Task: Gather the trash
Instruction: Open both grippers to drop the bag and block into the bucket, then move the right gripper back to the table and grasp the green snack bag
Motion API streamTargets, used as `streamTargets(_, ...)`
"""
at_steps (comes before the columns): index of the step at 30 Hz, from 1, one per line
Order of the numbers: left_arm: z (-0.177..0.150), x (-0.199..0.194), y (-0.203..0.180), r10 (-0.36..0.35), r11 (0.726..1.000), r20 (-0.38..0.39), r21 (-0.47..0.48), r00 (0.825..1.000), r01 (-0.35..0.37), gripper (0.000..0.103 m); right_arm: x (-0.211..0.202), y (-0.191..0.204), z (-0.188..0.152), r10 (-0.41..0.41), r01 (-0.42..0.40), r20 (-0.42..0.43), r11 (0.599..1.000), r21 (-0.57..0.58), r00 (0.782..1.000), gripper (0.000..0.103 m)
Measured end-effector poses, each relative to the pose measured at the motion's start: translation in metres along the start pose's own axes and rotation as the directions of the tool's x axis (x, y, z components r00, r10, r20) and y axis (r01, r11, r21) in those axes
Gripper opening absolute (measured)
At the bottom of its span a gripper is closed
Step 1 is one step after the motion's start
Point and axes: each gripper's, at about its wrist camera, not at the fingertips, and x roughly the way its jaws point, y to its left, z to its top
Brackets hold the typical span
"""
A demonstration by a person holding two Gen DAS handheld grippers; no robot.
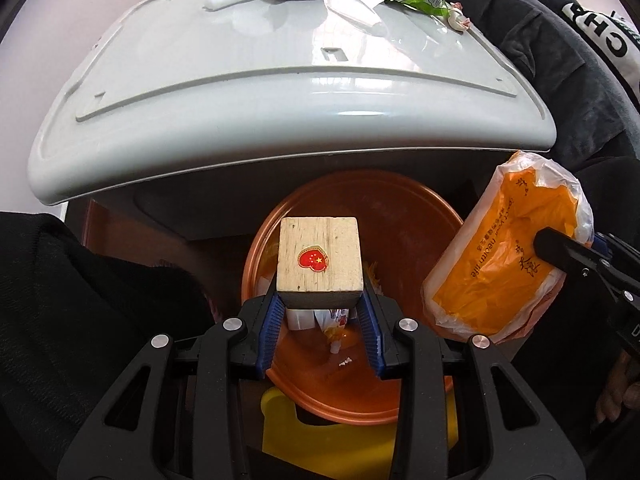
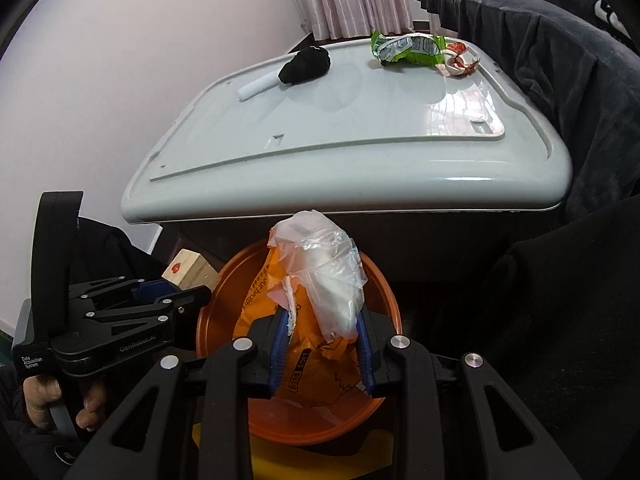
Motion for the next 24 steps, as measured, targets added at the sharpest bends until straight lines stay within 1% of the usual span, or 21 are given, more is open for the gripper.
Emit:
streamTargets(14,0.0016,0.0013,-0.0014,0.002,1.0,-0.005,-0.006,1.0,-0.002,0.035,0.0024,0.0018,-0.0001,0.0,0.0,-0.007,1.0,-0.003,1.0,0.031)
streamTargets(18,0.0017,0.0016,-0.0012,0.01,1.0,-0.011,-0.006,1.0,-0.01,0.036,0.0037,0.0032,-0.0003,-0.001,0.001,-0.01,1.0,-0.008,1.0,0.043)
streamTargets(19,0.0022,0.0021,-0.0007,0.017,1.0,-0.014,-0.006,1.0,-0.017,0.042,0.0033,0.0033,-0.0003,-0.004,0.004,-0.008,1.0,-0.008,1.0,0.052)
streamTargets(20,0.0024,0.0023,-0.0002,0.027,1.0,-0.016,-0.008,1.0,-0.027,0.054,0.002,0.0028,-0.0004,-0.009,0.009,-0.001,1.0,-0.007,1.0,0.056)
streamTargets(21,0.0025,0.0021,0.0001,0.032,0.999,-0.015,-0.011,0.999,-0.032,0.059,0.001,0.0023,-0.0004,-0.009,0.009,0.004,1.0,-0.006,1.0,0.058)
streamTargets(22,0.0024,0.0017,0.0009,0.034,0.999,-0.012,-0.015,0.999,-0.035,0.062,0.0005,0.0017,-0.0003,-0.007,0.007,0.006,1.0,-0.004,1.0,0.058)
streamTargets(24,0.0023,0.0025,0.0035,0.03,0.999,-0.015,-0.025,0.999,-0.03,0.062,0.0006,0.0007,-0.0006,-0.007,0.007,0.004,1.0,0.0,1.0,0.058)
